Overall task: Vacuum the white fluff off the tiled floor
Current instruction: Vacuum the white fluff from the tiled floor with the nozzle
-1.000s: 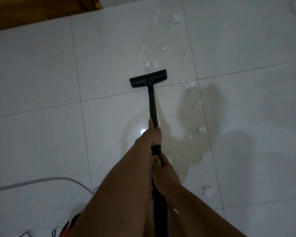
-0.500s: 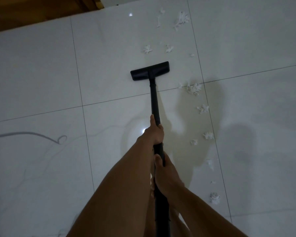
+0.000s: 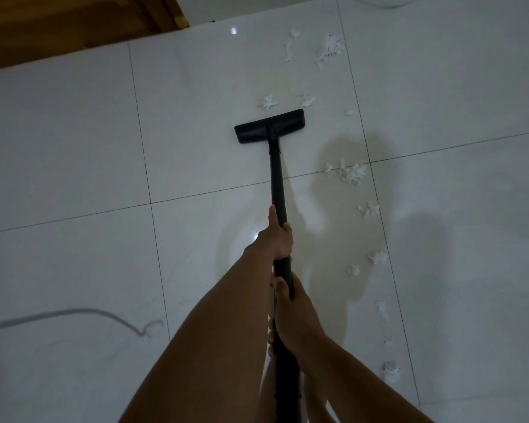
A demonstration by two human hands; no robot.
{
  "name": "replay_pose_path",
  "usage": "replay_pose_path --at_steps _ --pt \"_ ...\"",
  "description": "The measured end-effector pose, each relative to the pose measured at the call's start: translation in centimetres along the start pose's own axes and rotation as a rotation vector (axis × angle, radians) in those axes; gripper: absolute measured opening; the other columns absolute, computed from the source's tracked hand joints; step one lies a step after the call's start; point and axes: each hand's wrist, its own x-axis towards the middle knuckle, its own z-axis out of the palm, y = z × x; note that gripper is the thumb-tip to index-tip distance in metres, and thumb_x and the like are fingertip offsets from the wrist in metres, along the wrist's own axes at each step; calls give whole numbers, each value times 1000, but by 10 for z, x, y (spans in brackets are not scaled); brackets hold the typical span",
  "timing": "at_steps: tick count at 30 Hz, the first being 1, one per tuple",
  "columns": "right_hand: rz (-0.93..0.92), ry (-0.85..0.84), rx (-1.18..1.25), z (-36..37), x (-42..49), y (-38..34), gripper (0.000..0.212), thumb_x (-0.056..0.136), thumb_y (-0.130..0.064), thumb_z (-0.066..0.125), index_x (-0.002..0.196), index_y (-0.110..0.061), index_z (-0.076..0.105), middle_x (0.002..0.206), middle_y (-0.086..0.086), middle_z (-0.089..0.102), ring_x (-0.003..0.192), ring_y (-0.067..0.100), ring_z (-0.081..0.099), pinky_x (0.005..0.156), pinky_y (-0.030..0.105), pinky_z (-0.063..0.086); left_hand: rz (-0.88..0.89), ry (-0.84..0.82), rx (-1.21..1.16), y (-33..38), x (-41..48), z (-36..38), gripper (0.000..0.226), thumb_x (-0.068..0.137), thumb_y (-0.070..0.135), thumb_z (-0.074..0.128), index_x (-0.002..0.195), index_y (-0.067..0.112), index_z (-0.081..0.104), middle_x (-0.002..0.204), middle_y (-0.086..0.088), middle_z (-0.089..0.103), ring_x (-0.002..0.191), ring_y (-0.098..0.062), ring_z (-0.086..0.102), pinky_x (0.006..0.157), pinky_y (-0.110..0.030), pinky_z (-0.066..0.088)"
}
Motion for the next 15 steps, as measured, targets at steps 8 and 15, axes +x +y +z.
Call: replay_pose_path --at_steps 8,15 --pt "-2 16 -19 18 1 -41 28 102 -46 39 97 -23 54 65 11 54 43 20 54 47 30 52 -21 -23 -1 17 11 -36 69 110 43 25 158 45 -24 108 -17 71 96 -33 76 98 -49 59" --pt "31 20 12 33 10 -85 23 102 -48 36 107 -35 54 63 12 53 40 20 53 45 28 50 -23 -26 16 39 29 -74 68 109 45 25 158 47 -22 112 -17 71 99 -33 75 99 -50 58"
